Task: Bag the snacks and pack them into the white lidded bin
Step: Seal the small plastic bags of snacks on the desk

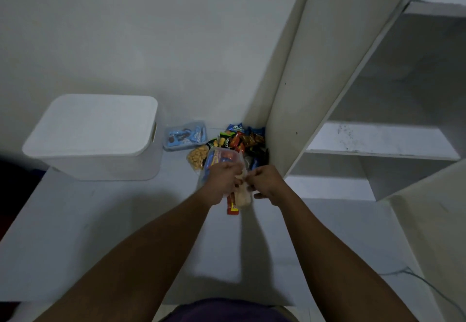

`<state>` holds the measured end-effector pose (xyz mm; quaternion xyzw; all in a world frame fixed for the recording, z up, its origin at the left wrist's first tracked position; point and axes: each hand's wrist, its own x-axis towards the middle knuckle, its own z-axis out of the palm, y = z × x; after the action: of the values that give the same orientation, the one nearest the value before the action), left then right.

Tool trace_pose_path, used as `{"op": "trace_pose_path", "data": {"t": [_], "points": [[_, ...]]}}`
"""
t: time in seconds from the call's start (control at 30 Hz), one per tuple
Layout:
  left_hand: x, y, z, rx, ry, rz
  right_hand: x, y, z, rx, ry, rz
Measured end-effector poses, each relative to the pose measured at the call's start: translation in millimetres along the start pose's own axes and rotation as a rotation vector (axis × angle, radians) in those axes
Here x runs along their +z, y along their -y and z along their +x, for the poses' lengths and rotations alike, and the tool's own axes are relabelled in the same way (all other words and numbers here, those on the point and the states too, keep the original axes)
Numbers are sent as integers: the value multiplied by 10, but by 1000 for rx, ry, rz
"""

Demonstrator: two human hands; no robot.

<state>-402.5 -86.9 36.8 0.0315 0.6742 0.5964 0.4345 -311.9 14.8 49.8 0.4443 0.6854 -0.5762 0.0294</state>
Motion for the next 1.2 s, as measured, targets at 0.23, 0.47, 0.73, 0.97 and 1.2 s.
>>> {"op": "trace_pose_path", "data": {"t": [0.23, 0.47, 0.73, 0.97, 1.2], "points": [[8, 89, 2, -25, 56, 7, -9, -208, 10, 14, 51, 2], [99, 45, 15, -83, 82, -49, -116, -277, 58, 25, 28, 128], [168, 105, 185, -66, 76, -62, -69, -287, 205, -240, -178, -140], [173, 114, 260, -30, 35, 16, 63, -283, 319, -222, -325, -385], [103, 27, 290, 84, -95, 136, 5, -317, 308, -364, -142, -504]]}}
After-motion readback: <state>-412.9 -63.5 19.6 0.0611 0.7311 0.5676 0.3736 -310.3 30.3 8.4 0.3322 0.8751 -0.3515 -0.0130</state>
